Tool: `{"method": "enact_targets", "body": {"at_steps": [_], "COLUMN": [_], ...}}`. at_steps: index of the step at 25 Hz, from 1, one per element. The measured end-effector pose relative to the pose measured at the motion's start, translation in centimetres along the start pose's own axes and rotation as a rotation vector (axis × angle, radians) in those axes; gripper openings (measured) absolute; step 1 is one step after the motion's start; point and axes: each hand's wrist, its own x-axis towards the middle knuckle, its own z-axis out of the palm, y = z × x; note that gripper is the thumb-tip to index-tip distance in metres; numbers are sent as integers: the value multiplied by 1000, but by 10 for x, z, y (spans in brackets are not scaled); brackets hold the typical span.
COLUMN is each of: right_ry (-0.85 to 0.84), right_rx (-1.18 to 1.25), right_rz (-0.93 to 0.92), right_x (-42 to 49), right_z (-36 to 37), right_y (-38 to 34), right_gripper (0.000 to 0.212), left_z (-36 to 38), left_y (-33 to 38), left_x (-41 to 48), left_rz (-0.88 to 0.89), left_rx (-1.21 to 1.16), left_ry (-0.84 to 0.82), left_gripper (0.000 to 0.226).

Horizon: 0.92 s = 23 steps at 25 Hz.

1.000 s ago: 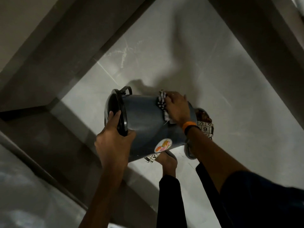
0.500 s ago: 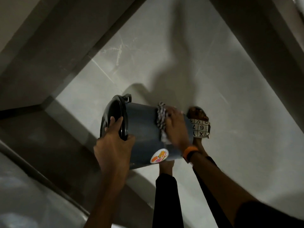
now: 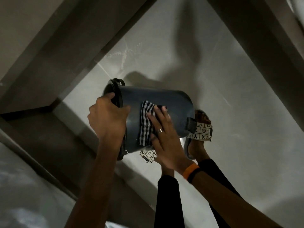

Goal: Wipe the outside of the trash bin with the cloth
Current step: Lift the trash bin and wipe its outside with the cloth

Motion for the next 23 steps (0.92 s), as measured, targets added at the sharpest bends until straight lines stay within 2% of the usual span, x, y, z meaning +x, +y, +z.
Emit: {"method": "enact_targets", "body": {"at_steps": [1, 2, 4, 5, 7, 10, 12, 14, 17, 19, 23], "right_ry": [40, 105, 224, 245, 228, 175, 172, 176, 106, 60, 46], "right_rx": [-15, 3, 114, 158, 225, 297, 246, 252, 195, 99, 59], "right_rz": [1, 89, 368, 448, 504, 576, 508, 391, 120, -13, 80], "right_x": [10, 25, 58, 73, 95, 109, 109, 101, 60, 36, 54], "right_z": [-1, -7, -26, -37, -56, -74, -77, -64, -26, -7, 1], "right_y": [8, 18, 49, 64, 88, 101, 92, 66, 12, 5, 28], "right_gripper": [61, 60, 65, 72, 77, 68, 61, 56, 56, 58, 58], "left_z": [-1, -2, -1, -1, 2, 9, 14, 16, 26, 35, 60], "left_y": [7, 16, 27, 29, 26, 9, 0, -4, 0, 3, -3], "left_x": [6, 11, 13, 9, -7, -30, -33, -28, -10, -7, -16], "left_rz": [2, 0, 1, 23, 124, 256, 283, 288, 305, 273, 174], "left_rx": [-1, 2, 20, 20, -43, -33, 83, 148, 164, 109, 65], "left_ry": [12, 15, -4, -18, -70, -203, -207, -149, -136, -177, -262], "left_gripper": [56, 56, 57, 58, 71, 94, 94, 84, 66, 57, 56]}}
